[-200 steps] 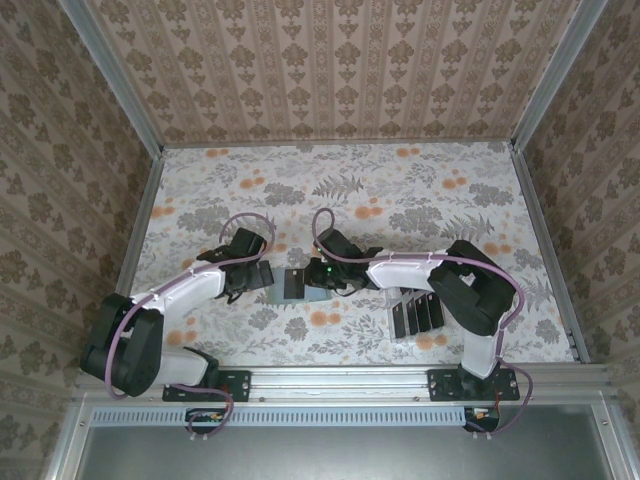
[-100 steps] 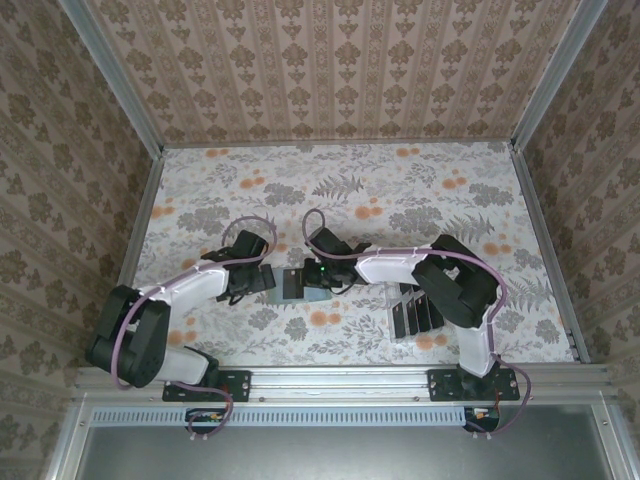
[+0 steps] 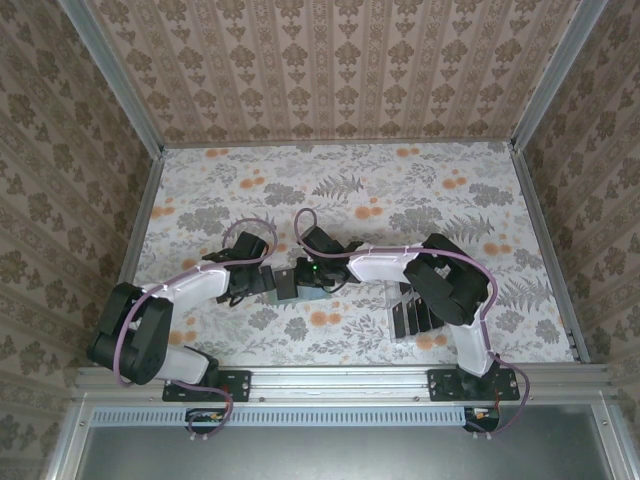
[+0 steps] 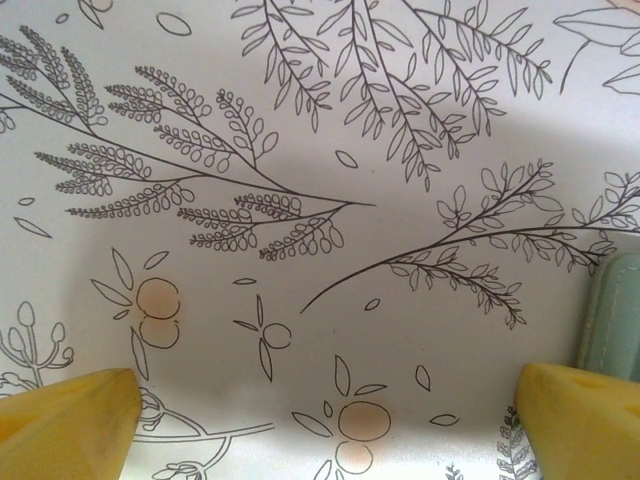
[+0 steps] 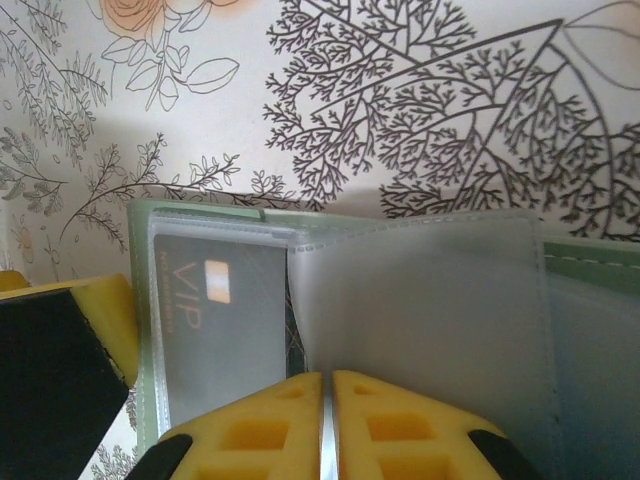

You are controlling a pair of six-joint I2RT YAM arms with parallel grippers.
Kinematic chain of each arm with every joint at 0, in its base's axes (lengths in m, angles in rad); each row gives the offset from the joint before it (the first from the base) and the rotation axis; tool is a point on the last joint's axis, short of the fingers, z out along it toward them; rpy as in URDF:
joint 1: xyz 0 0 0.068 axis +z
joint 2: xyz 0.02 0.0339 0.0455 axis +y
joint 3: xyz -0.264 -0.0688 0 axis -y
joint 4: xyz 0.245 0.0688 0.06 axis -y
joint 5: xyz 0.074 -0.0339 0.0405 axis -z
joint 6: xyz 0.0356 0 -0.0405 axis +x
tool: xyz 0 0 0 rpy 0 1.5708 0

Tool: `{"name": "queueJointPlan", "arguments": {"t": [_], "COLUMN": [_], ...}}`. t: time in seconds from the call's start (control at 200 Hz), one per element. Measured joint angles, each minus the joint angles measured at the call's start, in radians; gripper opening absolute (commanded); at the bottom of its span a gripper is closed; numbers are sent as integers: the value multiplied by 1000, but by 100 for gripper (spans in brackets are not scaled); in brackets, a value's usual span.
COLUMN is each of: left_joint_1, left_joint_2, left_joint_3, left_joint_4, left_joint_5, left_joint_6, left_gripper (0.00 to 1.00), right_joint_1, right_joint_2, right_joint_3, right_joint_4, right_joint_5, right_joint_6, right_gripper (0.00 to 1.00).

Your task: Put the credit cards into the card holder

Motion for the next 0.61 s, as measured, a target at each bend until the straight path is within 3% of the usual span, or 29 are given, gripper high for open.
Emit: {"name": "queueJointPlan", "arguments": {"t": [0.405, 0.605], "left_joint_1": [0, 1], "left_joint_2": [0, 0], "left_joint_3": [-1, 0], "left_joint_4": [1, 0], "left_joint_5": [0, -5], "left_joint_6": [0, 1], "left_gripper": [100, 100], "right_joint_1": [13, 13], "right_joint_2": [15, 12], "right_joint_3": [13, 13], "right_joint_4": [11, 14], "right_joint_5": [-21, -28], "right_joint_6": [28, 36], "right_gripper": [14, 26]}}
